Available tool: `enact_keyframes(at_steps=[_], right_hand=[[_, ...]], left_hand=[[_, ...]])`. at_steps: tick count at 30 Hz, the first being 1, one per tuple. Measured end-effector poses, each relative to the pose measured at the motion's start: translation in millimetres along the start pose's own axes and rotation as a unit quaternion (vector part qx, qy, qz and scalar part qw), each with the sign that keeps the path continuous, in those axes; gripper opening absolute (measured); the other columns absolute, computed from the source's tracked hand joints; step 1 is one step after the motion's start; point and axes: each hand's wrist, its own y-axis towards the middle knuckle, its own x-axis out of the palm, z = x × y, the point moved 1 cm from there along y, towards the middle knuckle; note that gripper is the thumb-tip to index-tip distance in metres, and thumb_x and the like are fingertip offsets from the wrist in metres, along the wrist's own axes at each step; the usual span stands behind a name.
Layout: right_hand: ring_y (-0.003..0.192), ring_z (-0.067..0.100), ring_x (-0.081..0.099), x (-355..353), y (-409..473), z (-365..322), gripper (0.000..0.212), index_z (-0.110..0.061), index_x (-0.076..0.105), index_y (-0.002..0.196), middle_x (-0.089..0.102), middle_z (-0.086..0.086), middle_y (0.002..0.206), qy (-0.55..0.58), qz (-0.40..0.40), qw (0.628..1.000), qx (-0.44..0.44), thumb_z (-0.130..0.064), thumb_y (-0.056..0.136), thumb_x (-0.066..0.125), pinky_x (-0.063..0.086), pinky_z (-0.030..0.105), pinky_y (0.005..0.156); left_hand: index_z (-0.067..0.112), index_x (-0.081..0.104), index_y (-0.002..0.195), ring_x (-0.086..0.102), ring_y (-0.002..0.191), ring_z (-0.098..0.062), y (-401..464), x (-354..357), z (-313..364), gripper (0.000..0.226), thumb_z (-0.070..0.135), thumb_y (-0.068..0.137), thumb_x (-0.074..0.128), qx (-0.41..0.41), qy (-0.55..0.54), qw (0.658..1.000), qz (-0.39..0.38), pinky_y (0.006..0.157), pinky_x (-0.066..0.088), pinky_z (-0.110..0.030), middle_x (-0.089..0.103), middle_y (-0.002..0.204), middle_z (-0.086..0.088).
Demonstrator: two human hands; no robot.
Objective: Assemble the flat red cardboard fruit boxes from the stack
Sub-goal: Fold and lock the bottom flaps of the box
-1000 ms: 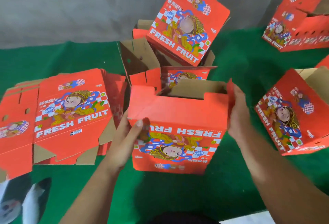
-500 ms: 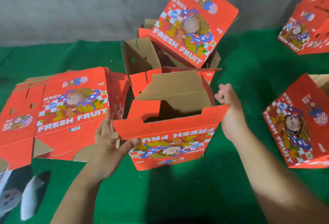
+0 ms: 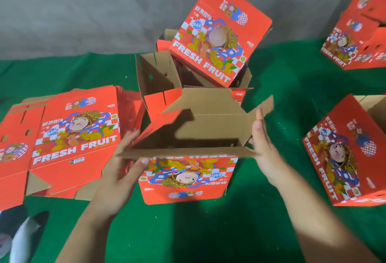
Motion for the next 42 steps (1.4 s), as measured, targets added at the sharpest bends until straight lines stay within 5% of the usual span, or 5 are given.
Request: enact_keyframes(at_steps=[5,12,22,37,42], right_hand=[[0.136,0.013,0.056,-23,5,18,0.089,-0.055,0.052,0.135,0.058,-0.006,0.149,0.026,0.025,0.998,0.046,-0.105,0.066,0.030,0.039,0.048,0.119],[0.082,0.018,0.060,-21,-1,28,0.046,-0.020,0.060,0.086,0.063,0.000,0.089,-0.204,0.080,0.975,-0.048,-0.066,0.089,0.060,0.044,0.028,0.070],[0.149,0.029,0.014,0,-3,2,0.108,-0.044,0.006,0.162,0.009,0.000,0.168,-0.413,0.137,0.884,-0.169,-0.009,0.081,0.068,0.026,0.051,0.117],[0.126,0.028,0.058,14,-16,31,0.042,-0.017,0.074,0.123,0.068,-0.001,0.135,-0.430,0.101,0.846,-0.298,-0.027,0.095,0.046,0.045,0.048,0.102],[0.112,0.017,0.056,6,-8,21,0.035,-0.030,0.074,0.107,0.071,-0.019,0.114,-0.352,0.068,0.908,-0.217,-0.048,0.097,0.046,0.043,0.039,0.099]], left_hand=[[0.017,0.073,0.088,0.033,0.152,-0.015,11,-1,-4,0.066,0.079,0.083,0.053,-0.018,0.188,0.979,-0.072,0.117,0.035,-0.041,0.046,0.154,-0.004],[0.033,0.050,0.147,0.053,0.134,-0.013,16,23,-5,0.068,0.074,0.093,0.042,-0.090,0.047,0.994,0.038,0.111,0.042,-0.043,0.059,0.137,0.015],[0.030,0.050,0.139,0.060,0.102,-0.036,29,41,6,0.067,-0.008,0.085,0.053,0.076,0.230,0.951,0.192,0.091,0.046,-0.049,0.069,0.114,-0.007],[0.039,-0.009,0.162,0.068,0.107,-0.041,100,53,23,0.082,0.063,0.101,0.039,-0.053,0.504,0.856,-0.100,0.087,0.051,-0.047,0.071,0.119,-0.020],[0.039,0.054,0.141,0.057,0.119,-0.041,85,56,20,0.076,0.084,0.091,0.018,-0.040,0.389,0.920,0.022,0.103,0.045,-0.049,0.064,0.119,-0.014]])
